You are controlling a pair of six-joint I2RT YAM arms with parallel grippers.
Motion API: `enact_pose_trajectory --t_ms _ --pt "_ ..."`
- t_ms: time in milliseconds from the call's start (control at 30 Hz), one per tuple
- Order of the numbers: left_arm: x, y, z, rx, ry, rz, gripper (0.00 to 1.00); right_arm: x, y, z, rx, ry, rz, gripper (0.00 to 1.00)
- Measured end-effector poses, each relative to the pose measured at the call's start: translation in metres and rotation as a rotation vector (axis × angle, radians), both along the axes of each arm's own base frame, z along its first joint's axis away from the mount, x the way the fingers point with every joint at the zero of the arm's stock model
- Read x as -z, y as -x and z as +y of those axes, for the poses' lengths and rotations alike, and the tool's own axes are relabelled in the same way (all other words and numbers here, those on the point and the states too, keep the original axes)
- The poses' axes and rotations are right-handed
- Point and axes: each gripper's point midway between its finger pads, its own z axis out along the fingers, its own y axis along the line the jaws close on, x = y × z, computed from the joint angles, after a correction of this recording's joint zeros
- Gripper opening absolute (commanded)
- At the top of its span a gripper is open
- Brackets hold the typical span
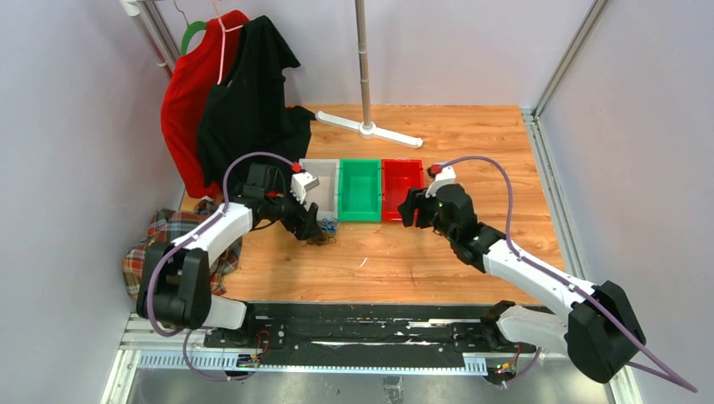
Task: Untangle the cables
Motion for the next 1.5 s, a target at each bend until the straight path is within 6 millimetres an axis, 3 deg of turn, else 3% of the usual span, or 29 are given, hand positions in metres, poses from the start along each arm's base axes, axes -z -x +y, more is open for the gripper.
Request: enact_pose_trajectory --t_ms 100,267,433,733,967,1233,1500 --pt "0.005 -0.002 -0.005 0.023 0.003 0.019 0.60 0.001 0.014 0.021 -0.067 0.008 -0.011 0.61" --pt "0.016 0.001 -0.008 0.042 0.010 0.064 0.23 0.009 0.031 0.049 -0.159 0.020 -0.007 0.59" --pt "0.009 0.007 -0.013 0.068 0.048 0.073 0.07 0.019 0.039 0.070 -0.220 0.006 0.016 0.59" --pt "-0.042 0.038 -0.021 0.106 0.152 0.021 0.01 0.029 0.064 0.114 -0.355 -0.050 0.046 0.69" --pt "-0.056 0.052 -0.024 0.086 0.202 0.051 0.01 0.009 0.072 0.158 -0.457 -0.126 -0.009 0.70" --pt "-0.066 0.060 -0.026 0.048 0.233 0.127 0.01 0.006 0.071 0.180 -0.525 -0.187 -0.048 0.71" --pt "-0.129 0.052 -0.030 0.020 0.284 0.053 0.01 -0.007 0.085 0.205 -0.617 -0.262 -0.110 0.72"
